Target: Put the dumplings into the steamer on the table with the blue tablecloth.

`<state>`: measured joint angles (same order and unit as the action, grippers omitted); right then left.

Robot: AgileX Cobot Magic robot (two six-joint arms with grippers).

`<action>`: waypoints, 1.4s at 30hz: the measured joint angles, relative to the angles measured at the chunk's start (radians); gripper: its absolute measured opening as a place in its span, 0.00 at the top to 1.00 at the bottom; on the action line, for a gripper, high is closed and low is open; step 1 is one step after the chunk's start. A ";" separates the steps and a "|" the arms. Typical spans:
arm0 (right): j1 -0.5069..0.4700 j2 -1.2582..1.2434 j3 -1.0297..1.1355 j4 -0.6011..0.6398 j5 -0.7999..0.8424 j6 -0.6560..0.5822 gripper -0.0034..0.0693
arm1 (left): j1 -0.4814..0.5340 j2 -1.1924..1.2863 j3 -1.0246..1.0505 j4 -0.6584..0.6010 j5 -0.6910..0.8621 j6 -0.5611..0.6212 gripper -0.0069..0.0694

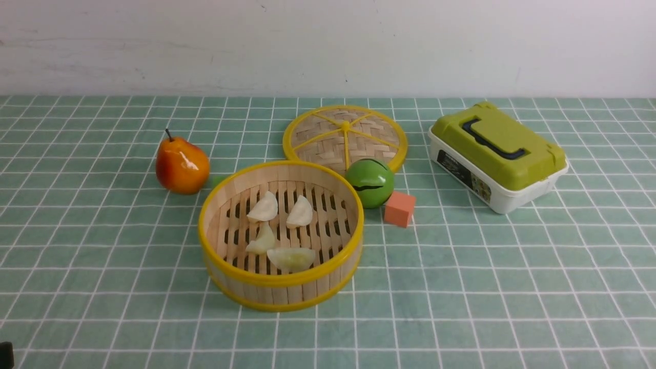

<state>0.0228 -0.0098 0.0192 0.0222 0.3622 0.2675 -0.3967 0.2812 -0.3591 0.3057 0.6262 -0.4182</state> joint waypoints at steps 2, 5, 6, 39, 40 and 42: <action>0.000 0.000 0.001 -0.001 -0.006 0.000 0.94 | 0.000 0.000 0.000 0.000 0.000 0.000 0.73; 0.000 0.000 0.002 -0.001 -0.009 0.000 0.94 | 0.000 0.000 0.000 0.000 0.000 0.000 0.73; 0.000 0.000 0.002 -0.001 -0.009 0.000 0.93 | 0.000 0.000 0.000 0.000 0.000 0.000 0.73; 0.000 0.000 -0.001 -0.009 0.022 -0.091 0.92 | 0.000 0.000 0.000 0.000 0.000 0.000 0.70; 0.000 0.000 -0.001 -0.009 0.022 -0.091 0.91 | 0.000 0.000 0.003 0.000 -0.003 0.000 0.69; 0.000 0.000 -0.001 -0.009 0.022 -0.091 0.91 | 0.003 -0.015 0.016 0.011 -0.005 0.004 0.69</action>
<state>0.0228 -0.0098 0.0181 0.0135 0.3840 0.1770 -0.3932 0.2660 -0.3427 0.3165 0.6217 -0.4139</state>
